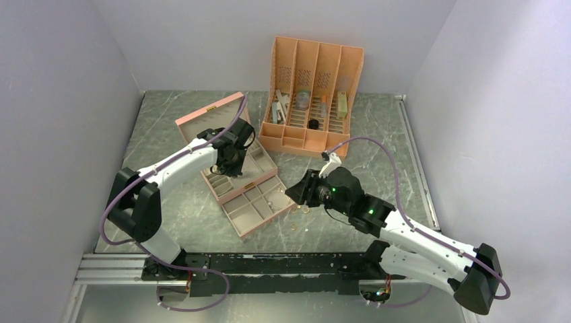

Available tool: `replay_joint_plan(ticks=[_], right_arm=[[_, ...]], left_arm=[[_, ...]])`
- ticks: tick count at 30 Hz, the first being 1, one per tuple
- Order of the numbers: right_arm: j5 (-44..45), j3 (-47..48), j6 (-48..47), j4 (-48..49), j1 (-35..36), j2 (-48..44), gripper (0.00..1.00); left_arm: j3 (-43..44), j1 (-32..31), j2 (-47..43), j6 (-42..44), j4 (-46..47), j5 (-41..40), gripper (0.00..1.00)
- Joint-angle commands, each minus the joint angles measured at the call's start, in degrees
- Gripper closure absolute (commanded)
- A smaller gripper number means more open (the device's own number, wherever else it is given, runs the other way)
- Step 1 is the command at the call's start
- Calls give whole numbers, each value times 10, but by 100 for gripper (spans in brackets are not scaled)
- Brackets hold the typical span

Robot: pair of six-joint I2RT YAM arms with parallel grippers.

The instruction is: Organize the mixed jewelry

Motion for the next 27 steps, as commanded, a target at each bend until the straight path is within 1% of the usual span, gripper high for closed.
replay_joint_plan(ticks=[1, 18, 27], right_arm=[[0, -9, 2, 13, -1, 2, 55], [3, -14, 4, 9, -1, -7, 55], [1, -16, 5, 10, -1, -6, 55]], left_arm=[[3, -5, 6, 7, 8, 27, 95], [18, -6, 9, 8, 12, 31, 95], [9, -6, 14, 9, 12, 13, 95]])
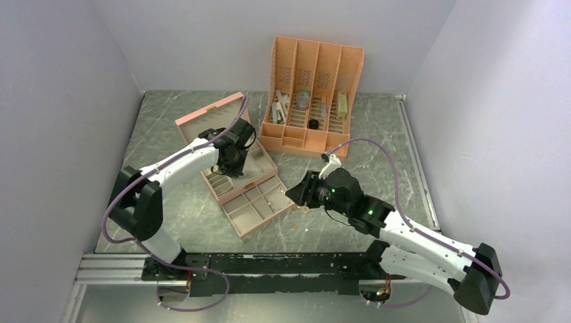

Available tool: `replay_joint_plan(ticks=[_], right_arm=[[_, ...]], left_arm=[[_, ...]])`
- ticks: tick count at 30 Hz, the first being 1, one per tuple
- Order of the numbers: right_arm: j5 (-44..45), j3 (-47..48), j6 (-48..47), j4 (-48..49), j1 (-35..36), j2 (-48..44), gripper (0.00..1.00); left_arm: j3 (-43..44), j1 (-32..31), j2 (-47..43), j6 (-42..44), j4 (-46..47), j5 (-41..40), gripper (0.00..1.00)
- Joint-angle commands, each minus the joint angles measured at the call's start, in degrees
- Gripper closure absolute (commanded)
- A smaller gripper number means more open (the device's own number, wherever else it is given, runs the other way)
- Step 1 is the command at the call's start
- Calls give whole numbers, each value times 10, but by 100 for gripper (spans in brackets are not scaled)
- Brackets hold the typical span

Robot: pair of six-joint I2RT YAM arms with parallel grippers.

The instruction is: Organize the mixed jewelry

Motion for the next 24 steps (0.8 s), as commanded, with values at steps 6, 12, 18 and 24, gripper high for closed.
replay_joint_plan(ticks=[6, 12, 18, 24], right_arm=[[0, -8, 3, 9, -1, -7, 55], [-1, -8, 3, 8, -1, -7, 54], [-3, -4, 1, 8, -1, -3, 53], [-8, 2, -7, 2, -1, 2, 53]], left_arm=[[4, -5, 16, 3, 12, 1, 94], [6, -5, 10, 2, 12, -8, 73], [6, -5, 3, 2, 9, -16, 64], [15, -5, -6, 7, 8, -10, 61]])
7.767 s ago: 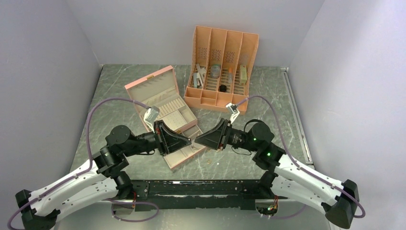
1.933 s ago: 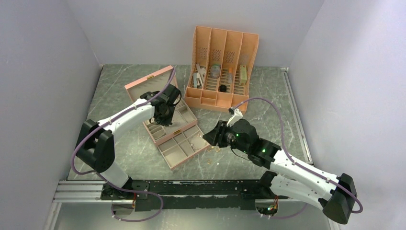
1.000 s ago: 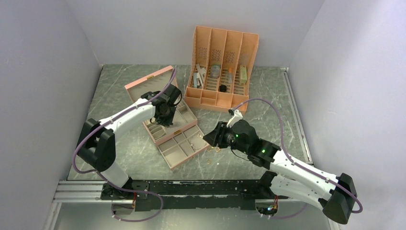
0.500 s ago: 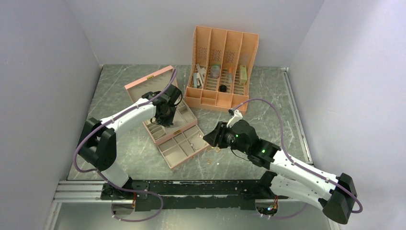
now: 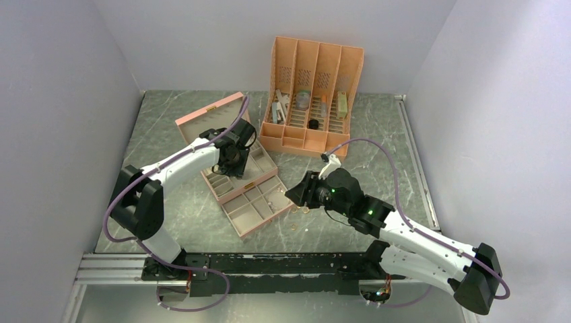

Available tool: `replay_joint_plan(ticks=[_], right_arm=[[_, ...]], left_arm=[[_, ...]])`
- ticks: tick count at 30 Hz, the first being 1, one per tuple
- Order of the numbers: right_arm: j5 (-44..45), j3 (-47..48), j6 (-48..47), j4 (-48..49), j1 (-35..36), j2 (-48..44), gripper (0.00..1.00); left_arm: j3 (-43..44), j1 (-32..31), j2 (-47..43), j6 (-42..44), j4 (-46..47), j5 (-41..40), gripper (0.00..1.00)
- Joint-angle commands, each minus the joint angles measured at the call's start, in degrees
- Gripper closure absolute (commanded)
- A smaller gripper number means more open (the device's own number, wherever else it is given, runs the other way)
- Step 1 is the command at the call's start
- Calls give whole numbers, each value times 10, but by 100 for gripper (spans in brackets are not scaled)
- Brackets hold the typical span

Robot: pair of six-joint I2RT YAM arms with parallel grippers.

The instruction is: Organize the mixed jewelry

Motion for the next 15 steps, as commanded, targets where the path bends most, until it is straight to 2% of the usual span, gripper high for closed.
replay_joint_plan(ticks=[1, 8, 15], right_arm=[[-6, 3, -11, 0, -1, 4, 53], [-1, 14, -42, -41, -1, 40, 53], [43, 21, -63, -91, 0, 86, 55]], left_arm=[[18, -5, -16, 7, 4, 5, 60], [11, -5, -76, 23, 30, 27, 50], [-37, -6, -161, 40, 86, 70, 44]])
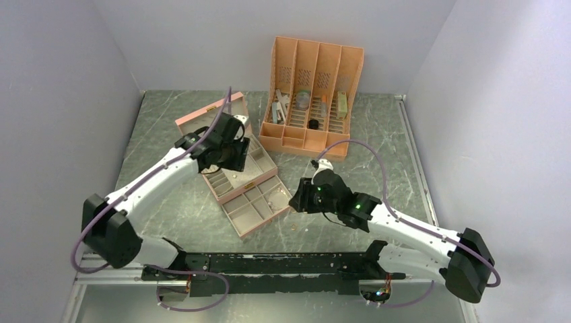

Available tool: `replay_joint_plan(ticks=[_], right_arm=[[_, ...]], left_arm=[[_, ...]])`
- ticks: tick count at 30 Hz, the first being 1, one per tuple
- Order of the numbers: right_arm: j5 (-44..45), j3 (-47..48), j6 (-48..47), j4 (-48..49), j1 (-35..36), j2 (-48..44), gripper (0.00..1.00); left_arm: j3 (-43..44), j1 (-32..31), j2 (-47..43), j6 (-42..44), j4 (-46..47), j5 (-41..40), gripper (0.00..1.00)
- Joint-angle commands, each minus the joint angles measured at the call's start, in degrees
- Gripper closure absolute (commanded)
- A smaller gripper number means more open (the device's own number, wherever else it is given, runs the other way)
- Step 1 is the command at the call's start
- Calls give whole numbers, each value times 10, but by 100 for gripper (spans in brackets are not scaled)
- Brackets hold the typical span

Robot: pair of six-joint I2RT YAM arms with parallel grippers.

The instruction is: Organize the mixed jewelry

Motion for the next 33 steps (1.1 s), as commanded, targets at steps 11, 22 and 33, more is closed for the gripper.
replay_joint_plan(ticks=[11, 22, 33], right_arm=[[131, 33, -46, -56, 1, 72, 60], [149, 53, -71, -43, -5, 172, 71], [124, 50, -67, -14, -6, 218, 74]], left_arm=[[-114, -9, -179, 13, 143, 147, 29], [-165, -10, -261, 18, 169, 135, 30], [-169, -10, -268, 19, 168, 140, 31]])
